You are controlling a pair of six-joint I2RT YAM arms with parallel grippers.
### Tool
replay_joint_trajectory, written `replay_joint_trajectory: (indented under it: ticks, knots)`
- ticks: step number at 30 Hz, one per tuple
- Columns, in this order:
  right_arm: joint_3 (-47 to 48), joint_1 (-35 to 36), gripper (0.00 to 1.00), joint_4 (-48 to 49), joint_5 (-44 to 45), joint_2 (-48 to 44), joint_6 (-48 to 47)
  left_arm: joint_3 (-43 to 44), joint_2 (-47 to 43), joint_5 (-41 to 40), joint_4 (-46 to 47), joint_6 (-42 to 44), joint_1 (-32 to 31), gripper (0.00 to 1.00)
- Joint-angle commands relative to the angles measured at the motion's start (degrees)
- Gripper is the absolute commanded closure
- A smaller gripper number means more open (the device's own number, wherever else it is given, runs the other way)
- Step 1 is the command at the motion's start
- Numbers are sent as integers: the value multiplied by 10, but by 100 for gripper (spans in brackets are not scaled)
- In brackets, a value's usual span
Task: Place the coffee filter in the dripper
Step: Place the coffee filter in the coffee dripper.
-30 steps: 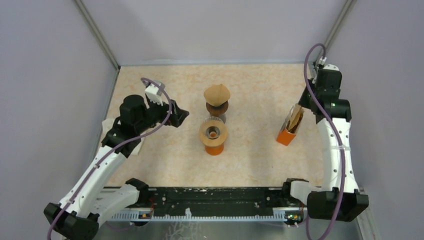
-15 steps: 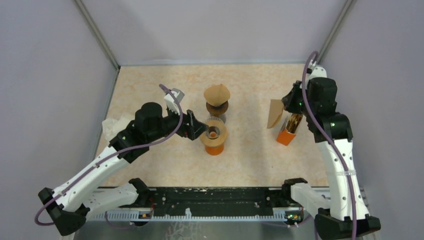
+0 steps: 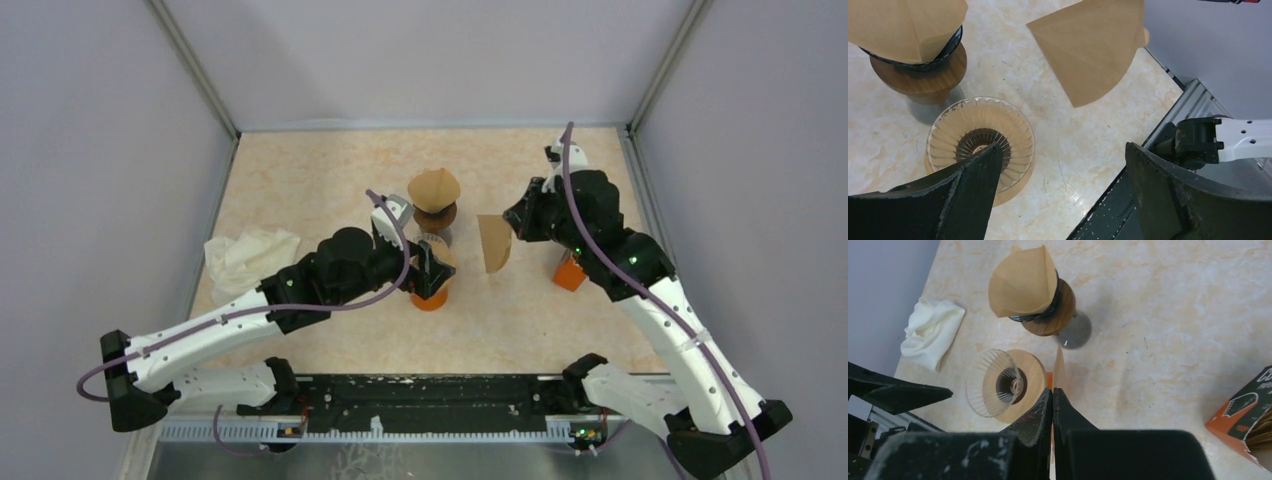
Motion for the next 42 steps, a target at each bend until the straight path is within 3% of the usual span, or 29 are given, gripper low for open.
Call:
replay_joint_trajectory:
  ticks: [1,9,16,27,33,42]
  knots:
    - [0,60,100,63,42,10,9,13,13,-69,56,40,-28,3]
    - [-13,83,100,100,-36,18,-50,-8,-1,-61,84,123,-15,2]
    - [11,83,100,111,-138,35,-105,-4,-17,192,77,159,142,4]
    - [60,84,100,106,-242,71,-156,118,26,399,-26,269,208,6]
    - [88,84,100,103,-283,94,-181,173,73,462,-68,315,213,15]
    - [107,83,100,109,-331,110,-213,217,122,572,-116,372,238,39]
